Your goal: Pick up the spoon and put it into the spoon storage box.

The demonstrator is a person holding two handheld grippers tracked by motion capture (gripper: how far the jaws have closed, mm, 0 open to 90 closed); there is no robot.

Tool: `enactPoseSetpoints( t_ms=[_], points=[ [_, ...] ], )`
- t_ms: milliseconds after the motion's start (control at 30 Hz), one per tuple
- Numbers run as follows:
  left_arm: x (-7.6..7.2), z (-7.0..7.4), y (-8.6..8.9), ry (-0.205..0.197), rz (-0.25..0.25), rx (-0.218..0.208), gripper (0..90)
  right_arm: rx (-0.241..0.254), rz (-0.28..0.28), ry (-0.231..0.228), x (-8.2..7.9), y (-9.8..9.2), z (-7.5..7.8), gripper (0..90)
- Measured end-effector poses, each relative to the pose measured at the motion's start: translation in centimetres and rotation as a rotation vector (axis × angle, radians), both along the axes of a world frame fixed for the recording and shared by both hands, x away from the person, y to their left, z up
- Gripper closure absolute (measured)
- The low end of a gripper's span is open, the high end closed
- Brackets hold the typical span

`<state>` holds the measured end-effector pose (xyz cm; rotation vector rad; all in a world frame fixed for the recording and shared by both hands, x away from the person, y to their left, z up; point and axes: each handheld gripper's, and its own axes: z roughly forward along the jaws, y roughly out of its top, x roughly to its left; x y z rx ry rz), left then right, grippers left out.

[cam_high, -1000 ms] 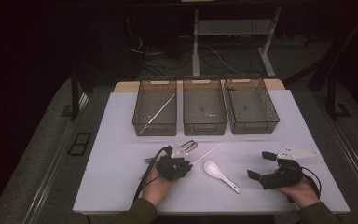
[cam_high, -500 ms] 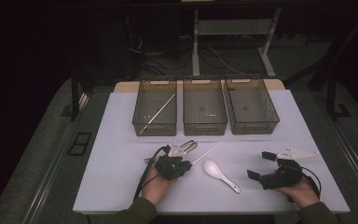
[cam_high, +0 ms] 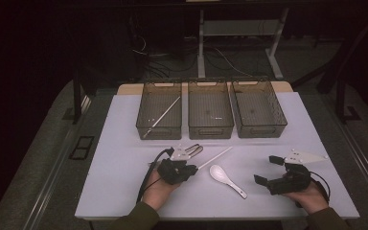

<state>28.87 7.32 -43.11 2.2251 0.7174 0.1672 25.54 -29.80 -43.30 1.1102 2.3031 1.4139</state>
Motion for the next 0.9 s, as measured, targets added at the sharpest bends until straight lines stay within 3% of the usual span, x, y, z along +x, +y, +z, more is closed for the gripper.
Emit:
enactPoseSetpoints(
  t_ms=[467, 900],
  points=[
    [0.1, 2.4, 2.2, -0.016, -0.021, -0.035, 83.9, 0.002, 0.0, 0.002, 0.0, 0.0, 0.0, 0.8],
    [0.8, 4.1, 4.9, -0.058, 0.037, -0.073, 83.8, -0.002, -0.001, 0.002, 0.1, 0.0, -0.1, 0.8]
  ],
)
